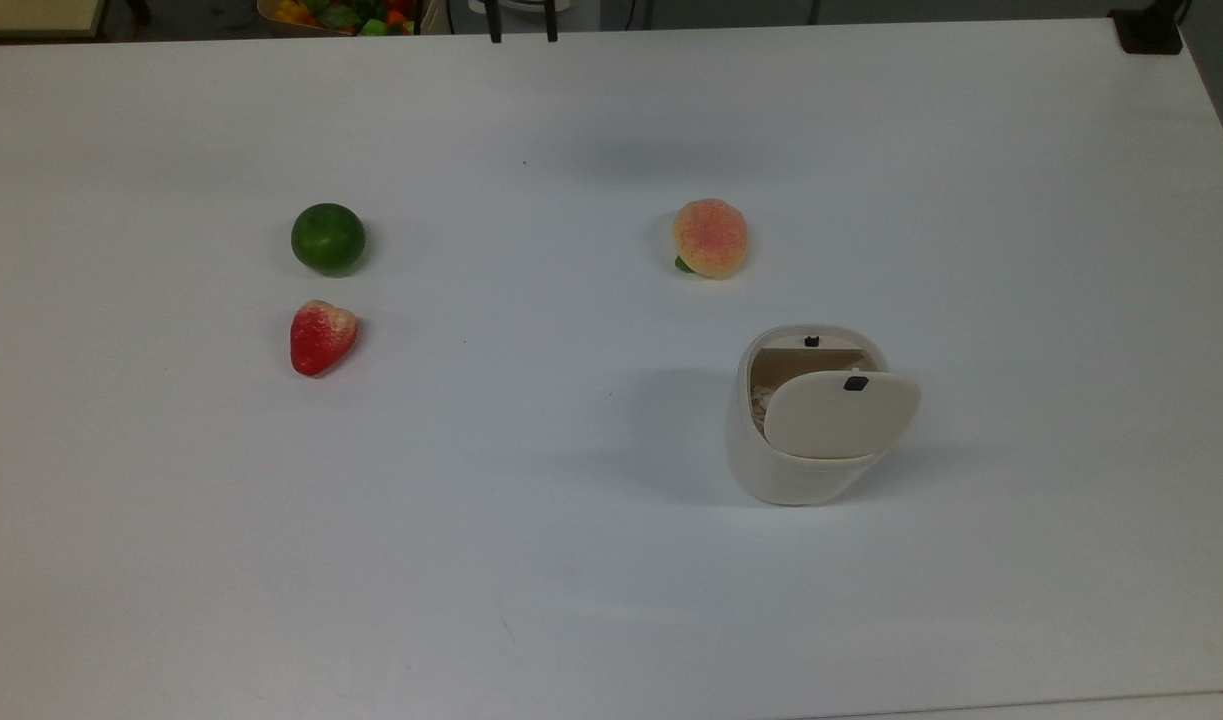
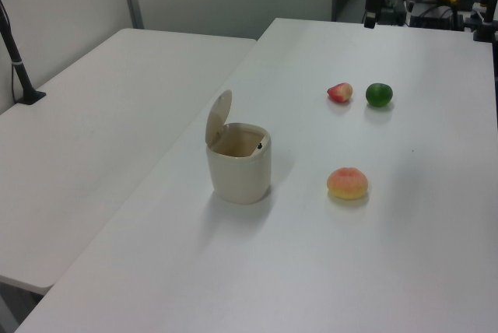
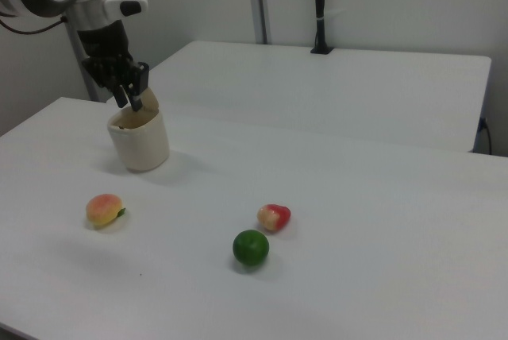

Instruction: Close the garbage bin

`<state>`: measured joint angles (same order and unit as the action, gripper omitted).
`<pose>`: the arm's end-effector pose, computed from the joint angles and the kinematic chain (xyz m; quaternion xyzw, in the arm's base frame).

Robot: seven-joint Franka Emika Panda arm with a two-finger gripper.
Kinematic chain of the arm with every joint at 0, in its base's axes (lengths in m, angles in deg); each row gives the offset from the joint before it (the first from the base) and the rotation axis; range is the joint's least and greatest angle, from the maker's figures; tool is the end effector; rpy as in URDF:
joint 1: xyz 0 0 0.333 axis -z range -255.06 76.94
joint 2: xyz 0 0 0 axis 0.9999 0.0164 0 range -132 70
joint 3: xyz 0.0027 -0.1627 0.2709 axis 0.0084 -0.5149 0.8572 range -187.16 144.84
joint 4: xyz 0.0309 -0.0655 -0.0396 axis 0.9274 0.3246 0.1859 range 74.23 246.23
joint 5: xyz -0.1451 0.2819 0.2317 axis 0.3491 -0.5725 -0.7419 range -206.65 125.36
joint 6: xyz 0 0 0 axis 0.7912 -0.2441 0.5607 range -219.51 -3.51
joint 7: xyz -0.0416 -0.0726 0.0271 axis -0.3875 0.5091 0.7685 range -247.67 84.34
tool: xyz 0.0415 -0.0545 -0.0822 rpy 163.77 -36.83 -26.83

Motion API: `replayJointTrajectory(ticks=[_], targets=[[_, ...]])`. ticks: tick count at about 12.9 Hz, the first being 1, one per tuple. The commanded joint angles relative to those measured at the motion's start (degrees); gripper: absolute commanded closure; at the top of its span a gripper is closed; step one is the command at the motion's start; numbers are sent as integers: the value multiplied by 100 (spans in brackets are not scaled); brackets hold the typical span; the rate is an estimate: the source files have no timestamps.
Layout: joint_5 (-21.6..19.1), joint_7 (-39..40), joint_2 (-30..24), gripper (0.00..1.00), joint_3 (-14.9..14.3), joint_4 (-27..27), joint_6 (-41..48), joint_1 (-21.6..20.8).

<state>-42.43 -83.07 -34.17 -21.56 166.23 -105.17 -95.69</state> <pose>0.5506 0.0628 0.6226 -0.9967 -0.0401 -0.0671 0.0201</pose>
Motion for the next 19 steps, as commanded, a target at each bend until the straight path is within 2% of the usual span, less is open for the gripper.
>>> replayJointTrajectory(ticks=[1, 2, 6, 10, 15, 19], targets=[[-24, 9, 27, 92, -39, -28, -174, -102], [-33, 61, 36, 98, -39, -28, -182, -111], [-129, 79, 97, 99, -30, -11, -191, -234], [-138, -17, 273, 100, -30, -2, -805, -374], [-147, -44, 571, 100, -30, -46, -2069, -602], [-129, -605, 1027, 100, -12, -55, -3535, -813]])
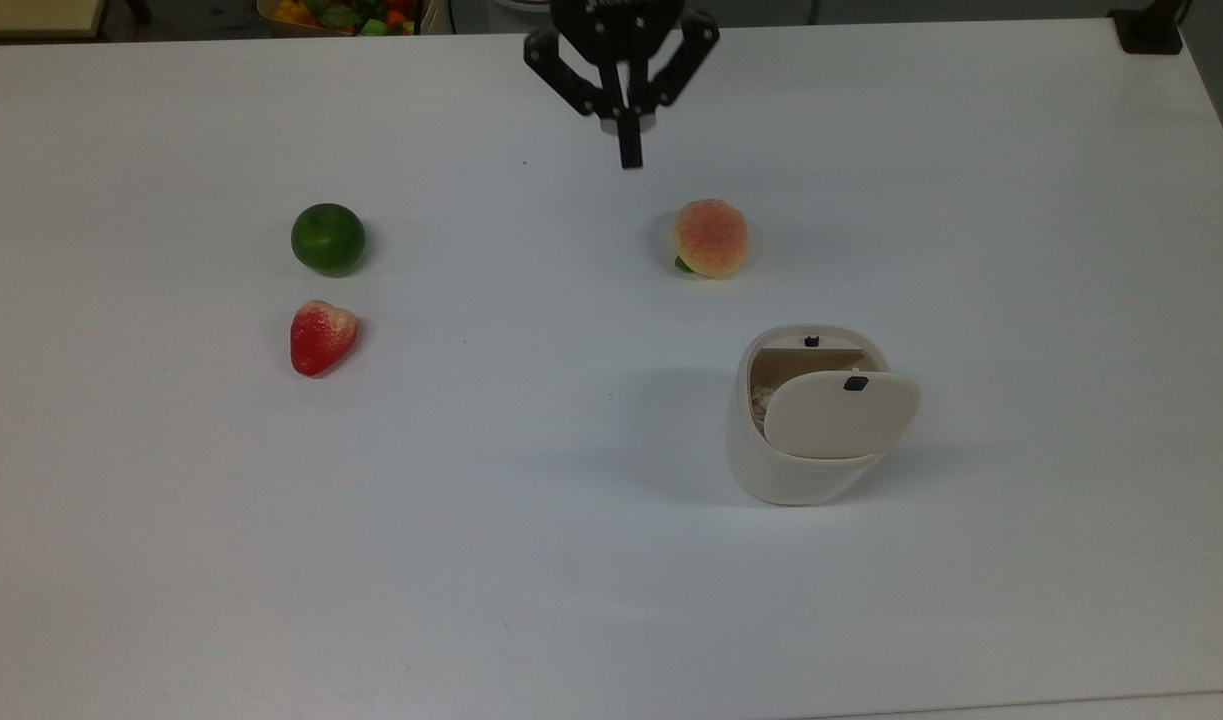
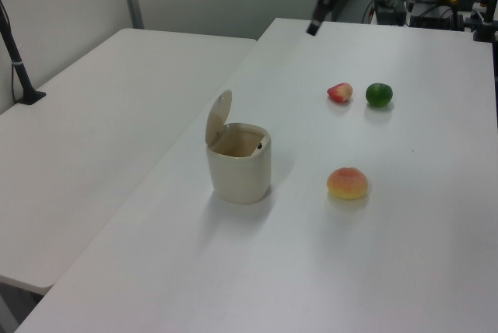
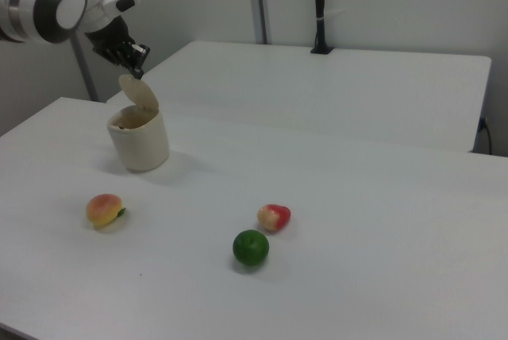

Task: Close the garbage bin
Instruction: 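Move the gripper toward the open lid of the cream bin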

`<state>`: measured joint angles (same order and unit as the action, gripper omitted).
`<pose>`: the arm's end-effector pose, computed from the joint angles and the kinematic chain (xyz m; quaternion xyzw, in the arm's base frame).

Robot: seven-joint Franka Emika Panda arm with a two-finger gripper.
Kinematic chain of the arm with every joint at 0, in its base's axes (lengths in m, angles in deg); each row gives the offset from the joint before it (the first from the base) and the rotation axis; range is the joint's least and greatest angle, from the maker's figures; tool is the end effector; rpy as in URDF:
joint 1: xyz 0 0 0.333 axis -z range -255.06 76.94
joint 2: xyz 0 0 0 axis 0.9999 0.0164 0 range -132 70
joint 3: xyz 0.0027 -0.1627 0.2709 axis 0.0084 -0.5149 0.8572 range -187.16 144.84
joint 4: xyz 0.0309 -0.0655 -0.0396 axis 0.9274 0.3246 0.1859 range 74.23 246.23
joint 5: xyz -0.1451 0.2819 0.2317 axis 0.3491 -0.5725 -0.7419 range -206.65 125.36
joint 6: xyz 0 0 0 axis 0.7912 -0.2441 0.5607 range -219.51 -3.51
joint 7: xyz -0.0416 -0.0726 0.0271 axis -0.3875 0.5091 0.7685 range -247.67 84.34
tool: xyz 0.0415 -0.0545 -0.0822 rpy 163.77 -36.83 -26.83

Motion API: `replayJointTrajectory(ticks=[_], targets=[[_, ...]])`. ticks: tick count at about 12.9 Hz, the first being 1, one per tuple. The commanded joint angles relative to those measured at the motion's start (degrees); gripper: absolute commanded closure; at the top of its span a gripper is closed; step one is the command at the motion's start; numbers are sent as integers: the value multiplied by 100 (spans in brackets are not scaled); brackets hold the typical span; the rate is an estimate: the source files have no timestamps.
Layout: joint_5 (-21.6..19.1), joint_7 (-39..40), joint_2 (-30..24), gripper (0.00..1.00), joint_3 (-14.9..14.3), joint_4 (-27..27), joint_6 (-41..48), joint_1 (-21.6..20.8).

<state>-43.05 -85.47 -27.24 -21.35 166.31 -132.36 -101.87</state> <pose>0.6080 0.1375 0.6055 -0.9679 -0.0660 -0.2367 0.0534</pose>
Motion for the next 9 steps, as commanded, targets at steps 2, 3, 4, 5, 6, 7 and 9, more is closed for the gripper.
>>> replayJointTrajectory(ticks=[2, 3, 4, 5, 6, 7, 9], targets=[[-49, -533, 581, 100, -7, -71, -1442, -257], [12, -586, 713, 100, 1, -184, -1653, -345], [12, -630, 827, 100, 2, -229, -1751, -406], [12, -717, 959, 100, 2, -264, -1865, -442], [21, -840, 1108, 100, 2, -369, -2066, -494], [38, -928, 1275, 100, 2, -448, -2295, -573], [82, -947, 1495, 99, -7, -493, -2647, -670]])
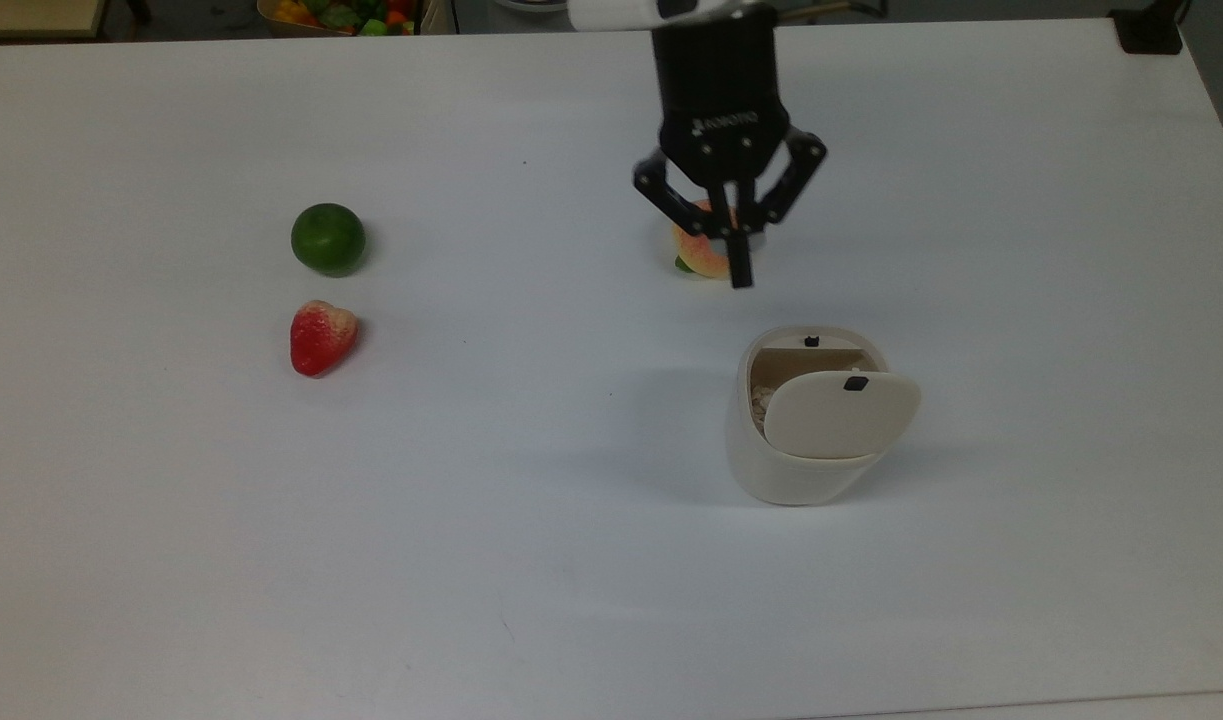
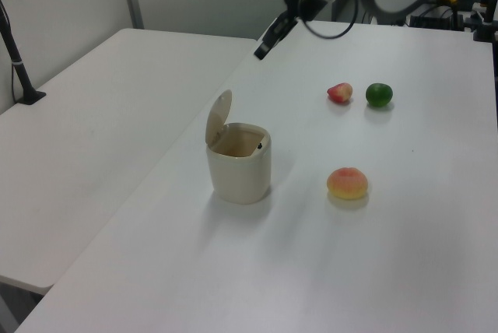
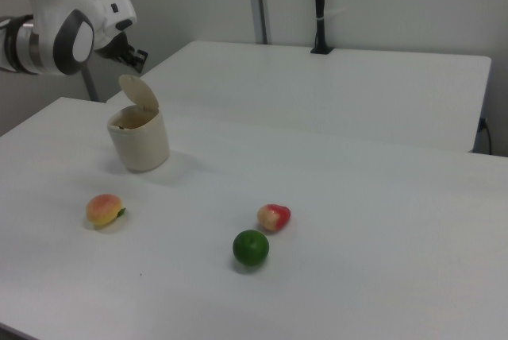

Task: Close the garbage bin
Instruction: 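Move the gripper toward the open lid of the cream bin, then push the raised lid down onto the bin opening with the gripper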

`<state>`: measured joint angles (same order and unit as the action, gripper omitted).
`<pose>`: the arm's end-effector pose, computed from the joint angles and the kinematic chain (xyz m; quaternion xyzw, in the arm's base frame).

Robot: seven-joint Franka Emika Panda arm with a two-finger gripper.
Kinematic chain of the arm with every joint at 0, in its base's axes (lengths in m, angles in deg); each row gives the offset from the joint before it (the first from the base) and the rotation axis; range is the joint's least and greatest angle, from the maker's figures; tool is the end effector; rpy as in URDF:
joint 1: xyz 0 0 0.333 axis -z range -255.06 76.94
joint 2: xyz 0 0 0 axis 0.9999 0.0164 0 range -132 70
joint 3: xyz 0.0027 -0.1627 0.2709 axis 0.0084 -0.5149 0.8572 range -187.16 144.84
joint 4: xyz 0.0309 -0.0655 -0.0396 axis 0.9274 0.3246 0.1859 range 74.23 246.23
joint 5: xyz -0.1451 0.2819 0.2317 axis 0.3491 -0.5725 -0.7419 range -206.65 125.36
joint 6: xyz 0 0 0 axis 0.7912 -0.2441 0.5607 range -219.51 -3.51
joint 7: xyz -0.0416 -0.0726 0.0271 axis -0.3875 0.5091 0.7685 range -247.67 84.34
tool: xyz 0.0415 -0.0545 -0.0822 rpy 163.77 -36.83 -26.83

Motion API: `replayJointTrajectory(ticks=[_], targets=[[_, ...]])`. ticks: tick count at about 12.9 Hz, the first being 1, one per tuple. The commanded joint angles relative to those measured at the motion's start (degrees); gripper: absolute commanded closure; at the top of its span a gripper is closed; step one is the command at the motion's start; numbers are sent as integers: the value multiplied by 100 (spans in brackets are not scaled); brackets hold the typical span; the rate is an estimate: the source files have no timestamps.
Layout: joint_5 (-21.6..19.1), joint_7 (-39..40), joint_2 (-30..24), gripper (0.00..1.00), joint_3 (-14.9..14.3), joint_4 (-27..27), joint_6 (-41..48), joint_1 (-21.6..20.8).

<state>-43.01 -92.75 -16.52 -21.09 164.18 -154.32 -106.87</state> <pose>0.6532 0.2097 0.5532 -0.9344 -0.0422 -0.3380 0.1039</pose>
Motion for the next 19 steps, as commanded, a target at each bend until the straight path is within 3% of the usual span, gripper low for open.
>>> replayJointTrajectory(ticks=[1, 5, 8, 19], targets=[[79, -227, 590, 99, -24, -428, -670, -222], [105, -262, 1311, 99, -33, -1211, -743, -407], [122, -262, 1479, 99, -33, -1230, -1278, -495], [333, -227, 1480, 99, -42, -906, -1253, -460]])
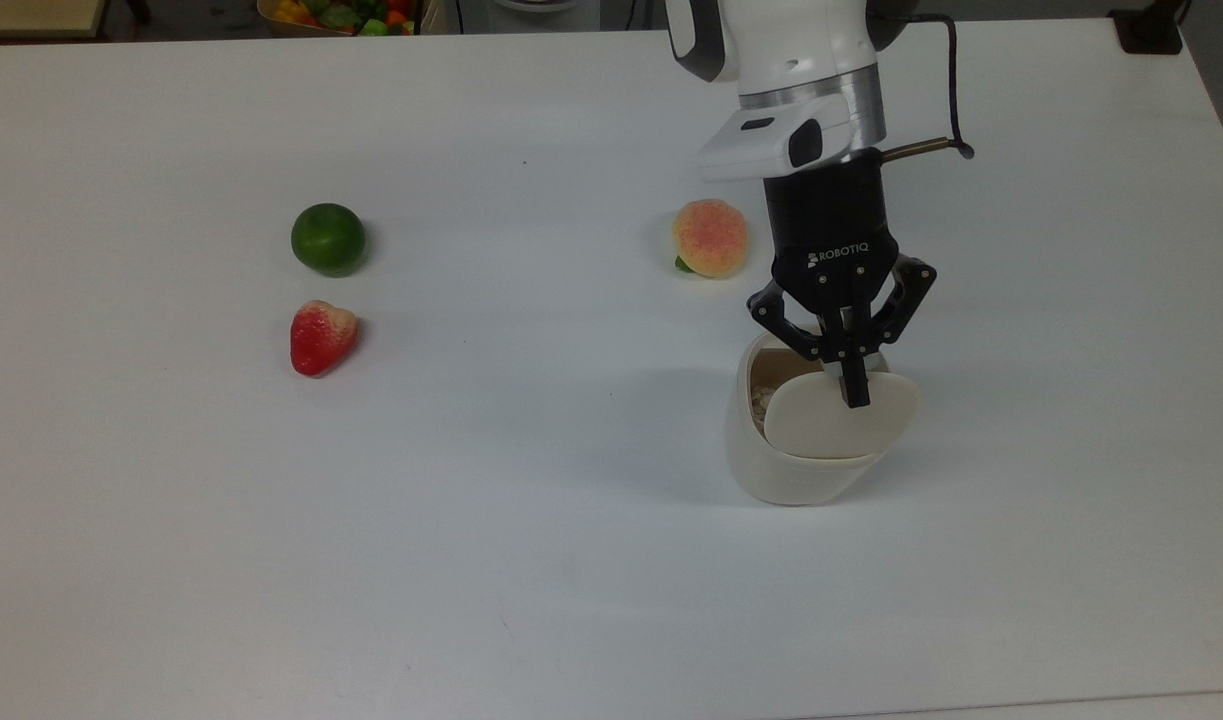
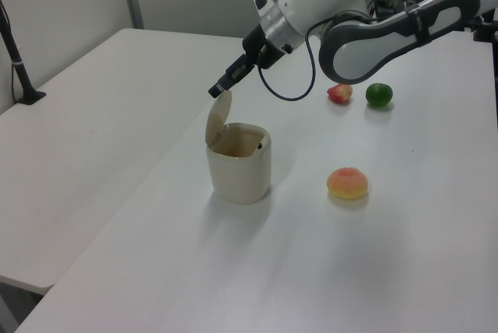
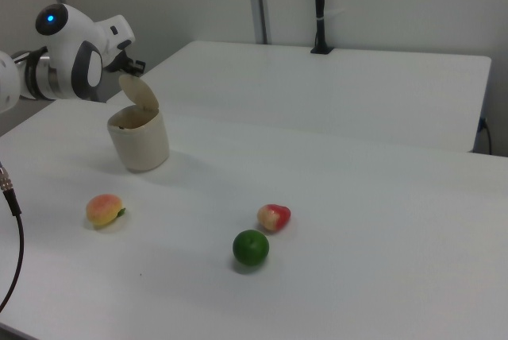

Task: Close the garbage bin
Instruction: 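Push the raised lid down onto the bin opening with the gripper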

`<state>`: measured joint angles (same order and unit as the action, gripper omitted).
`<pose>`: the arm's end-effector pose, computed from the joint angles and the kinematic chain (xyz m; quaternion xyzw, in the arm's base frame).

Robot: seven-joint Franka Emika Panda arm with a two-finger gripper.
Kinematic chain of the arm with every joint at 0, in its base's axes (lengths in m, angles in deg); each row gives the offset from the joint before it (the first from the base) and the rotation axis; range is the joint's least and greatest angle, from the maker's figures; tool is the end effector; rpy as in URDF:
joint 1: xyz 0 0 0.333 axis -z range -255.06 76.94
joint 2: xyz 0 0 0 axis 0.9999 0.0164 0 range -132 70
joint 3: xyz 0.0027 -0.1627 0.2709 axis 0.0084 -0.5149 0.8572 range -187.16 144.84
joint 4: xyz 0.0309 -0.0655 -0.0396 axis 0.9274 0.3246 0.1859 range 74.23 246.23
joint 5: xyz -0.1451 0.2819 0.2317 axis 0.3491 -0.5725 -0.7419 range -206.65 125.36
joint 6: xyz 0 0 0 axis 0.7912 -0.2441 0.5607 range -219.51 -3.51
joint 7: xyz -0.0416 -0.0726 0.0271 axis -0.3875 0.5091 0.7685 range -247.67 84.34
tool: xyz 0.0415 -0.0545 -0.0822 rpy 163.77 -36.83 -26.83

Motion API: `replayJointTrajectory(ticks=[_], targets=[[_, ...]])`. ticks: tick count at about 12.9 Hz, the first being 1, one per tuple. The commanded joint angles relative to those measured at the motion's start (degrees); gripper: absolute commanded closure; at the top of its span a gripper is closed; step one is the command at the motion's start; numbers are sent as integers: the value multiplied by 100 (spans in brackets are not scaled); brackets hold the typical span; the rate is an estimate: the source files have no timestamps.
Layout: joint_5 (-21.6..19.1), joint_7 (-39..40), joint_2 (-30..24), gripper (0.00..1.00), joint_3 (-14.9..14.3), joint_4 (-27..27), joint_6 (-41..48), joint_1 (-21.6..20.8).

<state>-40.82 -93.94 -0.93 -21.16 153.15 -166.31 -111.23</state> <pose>0.6982 0.2843 0.4869 -0.9074 -0.0773 -0.3944 0.1233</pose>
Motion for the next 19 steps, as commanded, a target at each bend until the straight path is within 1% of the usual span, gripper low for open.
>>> replayJointTrajectory(ticks=[1, 3, 9, 13, 19], targets=[[114, -99, -158, 99, -35, 338, -27, -24], [106, -108, -264, 100, -35, 471, 78, -24], [106, -108, -528, 100, -26, 743, 913, -15], [106, -91, -555, 100, -18, 796, 1185, -15], [114, -64, -555, 100, 53, 1069, 1230, -24]])
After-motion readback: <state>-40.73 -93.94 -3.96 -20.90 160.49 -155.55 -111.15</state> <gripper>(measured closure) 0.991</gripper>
